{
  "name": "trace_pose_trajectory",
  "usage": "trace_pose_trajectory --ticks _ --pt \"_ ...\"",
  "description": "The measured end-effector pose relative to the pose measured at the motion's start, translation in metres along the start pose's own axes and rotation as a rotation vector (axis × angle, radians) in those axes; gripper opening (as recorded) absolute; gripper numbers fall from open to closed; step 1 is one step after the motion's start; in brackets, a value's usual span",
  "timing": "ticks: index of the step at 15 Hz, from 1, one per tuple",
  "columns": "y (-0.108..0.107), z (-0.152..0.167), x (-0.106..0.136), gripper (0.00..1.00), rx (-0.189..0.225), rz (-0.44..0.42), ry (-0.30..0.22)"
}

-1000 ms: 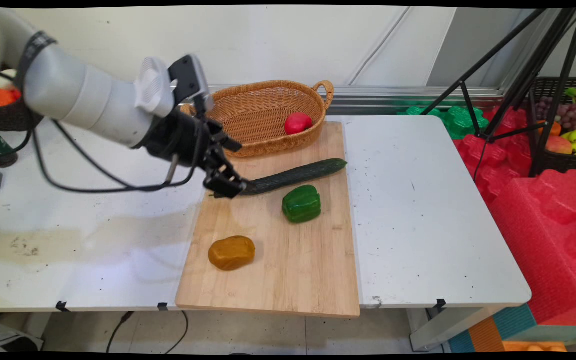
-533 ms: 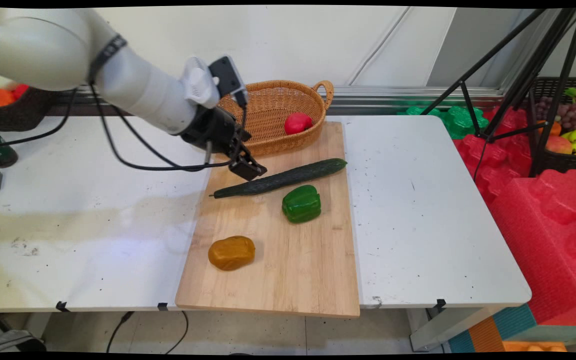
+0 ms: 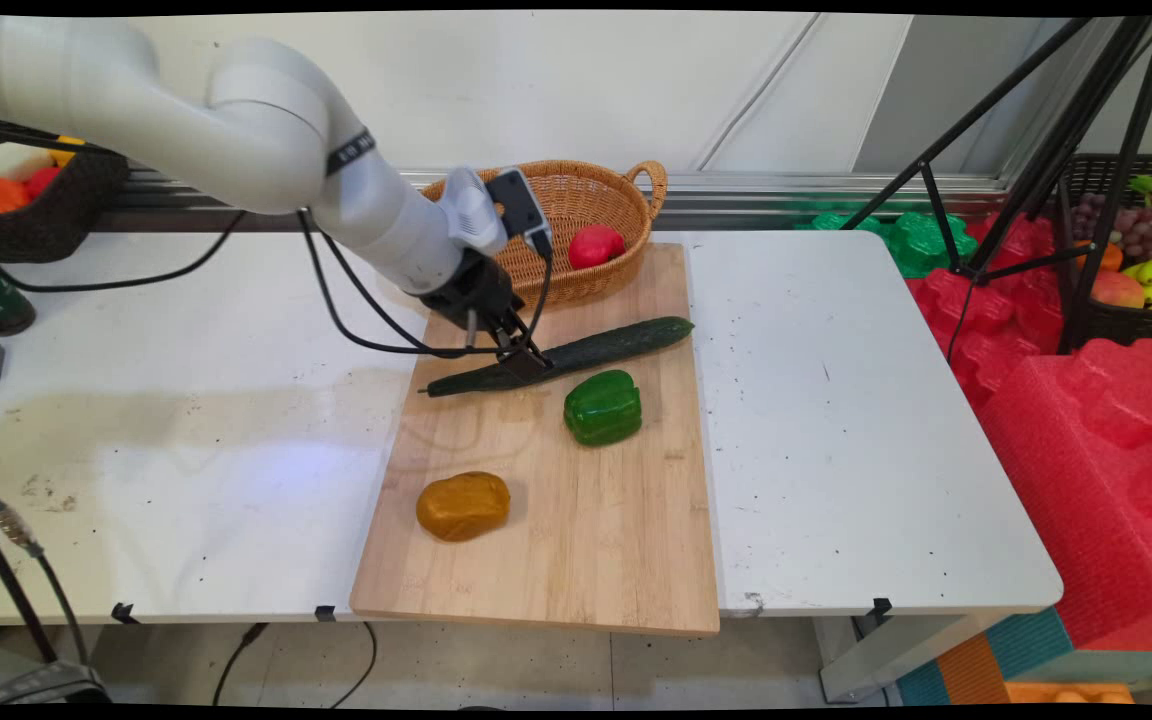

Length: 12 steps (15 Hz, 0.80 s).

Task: Pick up the cucumber from the cutting board

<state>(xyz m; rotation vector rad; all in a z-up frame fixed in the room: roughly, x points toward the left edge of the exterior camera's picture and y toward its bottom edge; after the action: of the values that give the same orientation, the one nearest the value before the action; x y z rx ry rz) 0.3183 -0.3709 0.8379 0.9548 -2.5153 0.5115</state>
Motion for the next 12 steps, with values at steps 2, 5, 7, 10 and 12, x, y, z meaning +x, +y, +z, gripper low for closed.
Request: trace_pose_trajectory --ticks 2,5,7,10,12 --pt "-0.002 0.017 0.0 1.0 -0.006 -0.002 -0.021" --pt "-0.003 0.037 -0.001 1.0 -0.021 -0.001 -0.044" --pt "-0.003 0.046 -0.002 1.0 -0.029 -0.001 -0.052" --pt "-0.004 0.055 -0.002 0.0 -0.039 -0.003 -0.057" --pt "-0.004 0.058 -0.001 0.0 -0.043 -0.005 -0.052"
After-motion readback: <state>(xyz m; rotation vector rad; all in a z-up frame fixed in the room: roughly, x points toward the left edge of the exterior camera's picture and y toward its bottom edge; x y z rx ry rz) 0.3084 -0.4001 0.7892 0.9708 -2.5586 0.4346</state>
